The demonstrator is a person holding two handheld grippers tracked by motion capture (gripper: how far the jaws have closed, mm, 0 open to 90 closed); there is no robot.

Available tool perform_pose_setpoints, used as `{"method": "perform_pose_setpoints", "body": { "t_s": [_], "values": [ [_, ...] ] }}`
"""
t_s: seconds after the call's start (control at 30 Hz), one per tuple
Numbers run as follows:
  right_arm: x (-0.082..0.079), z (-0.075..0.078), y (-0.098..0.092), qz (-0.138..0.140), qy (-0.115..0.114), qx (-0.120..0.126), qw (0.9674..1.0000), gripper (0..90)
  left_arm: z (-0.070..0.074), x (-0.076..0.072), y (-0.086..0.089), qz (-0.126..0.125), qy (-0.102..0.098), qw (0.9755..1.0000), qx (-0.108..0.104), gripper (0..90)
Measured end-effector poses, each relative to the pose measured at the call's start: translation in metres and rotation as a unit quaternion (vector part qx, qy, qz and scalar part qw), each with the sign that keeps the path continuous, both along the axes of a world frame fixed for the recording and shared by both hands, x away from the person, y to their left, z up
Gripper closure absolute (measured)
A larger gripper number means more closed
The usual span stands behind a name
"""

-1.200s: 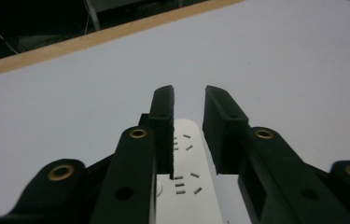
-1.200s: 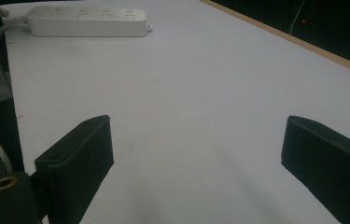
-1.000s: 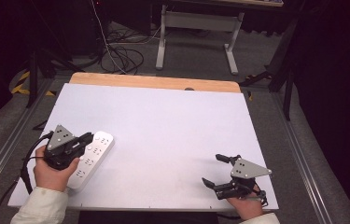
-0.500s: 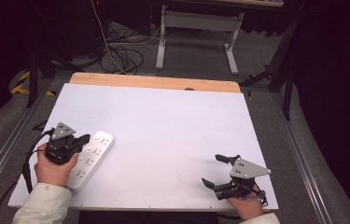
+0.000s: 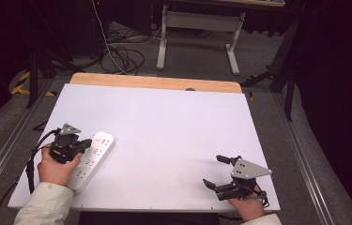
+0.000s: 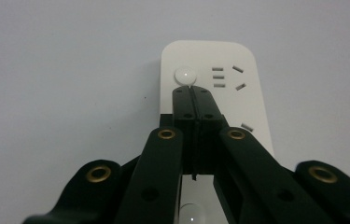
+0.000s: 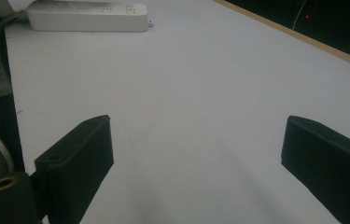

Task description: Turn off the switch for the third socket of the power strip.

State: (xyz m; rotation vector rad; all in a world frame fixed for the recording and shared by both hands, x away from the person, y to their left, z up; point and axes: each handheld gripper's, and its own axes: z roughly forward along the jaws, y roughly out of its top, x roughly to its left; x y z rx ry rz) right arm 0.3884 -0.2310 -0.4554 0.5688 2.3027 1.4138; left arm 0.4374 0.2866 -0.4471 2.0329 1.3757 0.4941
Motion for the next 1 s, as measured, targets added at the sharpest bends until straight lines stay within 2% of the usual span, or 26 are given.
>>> {"method": "perform_pose_setpoints", "body": {
  "t_s": [0.2, 0.43, 0.77, 0.93, 1.0],
  "values": [
    [0.0003, -0.0004, 0.0001, 0.000, 0.002, -0.003, 1.0000, 9.5, -0.0017, 0.0017, -0.0020, -0.003, 0.018, 0.9998, 0.011, 89.7],
    [0.0004, -0.0005, 0.0003, 0.002, 0.003, -0.003, 1.0000, 9.5, -0.0018, 0.0023, -0.0024, -0.004, 0.025, 0.9996, 0.015, 89.7],
    [0.0000, -0.0003, 0.0002, 0.004, 0.002, -0.001, 1.0000, 9.5, -0.0045, 0.0023, -0.0045, -0.006, 0.023, 0.9993, 0.028, 89.7],
    [-0.0003, -0.0005, 0.0006, 0.003, 0.003, -0.002, 1.0000, 9.5, -0.0054, 0.0021, -0.0030, -0.004, 0.023, 0.9996, 0.019, 89.7],
    [-0.0003, -0.0005, 0.0006, 0.003, 0.003, -0.003, 1.0000, 9.5, -0.0054, 0.0018, -0.0033, -0.004, 0.022, 0.9995, 0.022, 89.7]
  ]
}}
